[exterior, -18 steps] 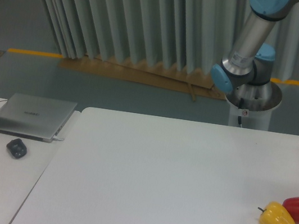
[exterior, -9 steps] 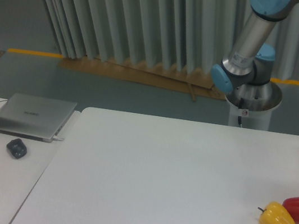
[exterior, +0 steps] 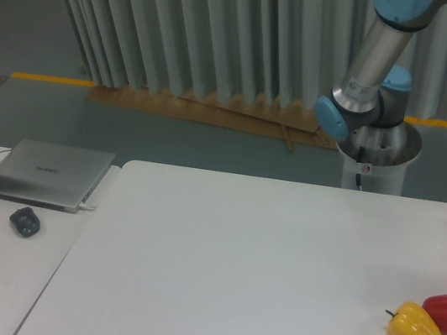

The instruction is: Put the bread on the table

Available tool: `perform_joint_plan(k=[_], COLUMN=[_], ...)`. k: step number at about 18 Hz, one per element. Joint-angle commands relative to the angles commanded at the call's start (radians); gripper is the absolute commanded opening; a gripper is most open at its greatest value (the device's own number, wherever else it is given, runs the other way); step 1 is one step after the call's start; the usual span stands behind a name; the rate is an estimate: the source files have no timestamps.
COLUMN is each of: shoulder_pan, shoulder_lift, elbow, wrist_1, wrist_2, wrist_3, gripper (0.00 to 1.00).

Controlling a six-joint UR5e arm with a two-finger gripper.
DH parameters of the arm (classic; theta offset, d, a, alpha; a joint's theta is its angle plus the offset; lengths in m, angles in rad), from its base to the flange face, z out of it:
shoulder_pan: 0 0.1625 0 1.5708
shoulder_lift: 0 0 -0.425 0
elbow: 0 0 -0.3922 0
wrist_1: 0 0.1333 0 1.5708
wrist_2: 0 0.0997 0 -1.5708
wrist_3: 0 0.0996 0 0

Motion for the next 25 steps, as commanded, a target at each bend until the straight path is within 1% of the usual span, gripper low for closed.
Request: perform_joint_plan(k=[2,4,7,9,13,14,16,21,25], shoulder_pan=[-0.002,-0.002,0.000,0.005,0.006,0.008,0.014,0.037,0.041], shoulder_lift=[0.006,0.014,0.005,0.002,0.002,0.003,0.006,0.009,0.011], elbow=[0.011,0.006,0.005,-0.007,-0.017,-0.029,-0.040,-0.060,-0.061], wrist_1=[0.035,0.035,0.049,0.057,0.057,0.058,0.058,0.057,0.055], wrist_2=[-0.028,-0.037,-0.057,-0.063,-0.066,-0.066,-0.066,-0.072,-0.078], wrist_3=[0.006,0.021,0.035,0.066,0.103,0.110,0.114,0.170,0.181], gripper=[1.00,1.00,1.00,1.00,1.00,1.00,1.00,1.00,1.00])
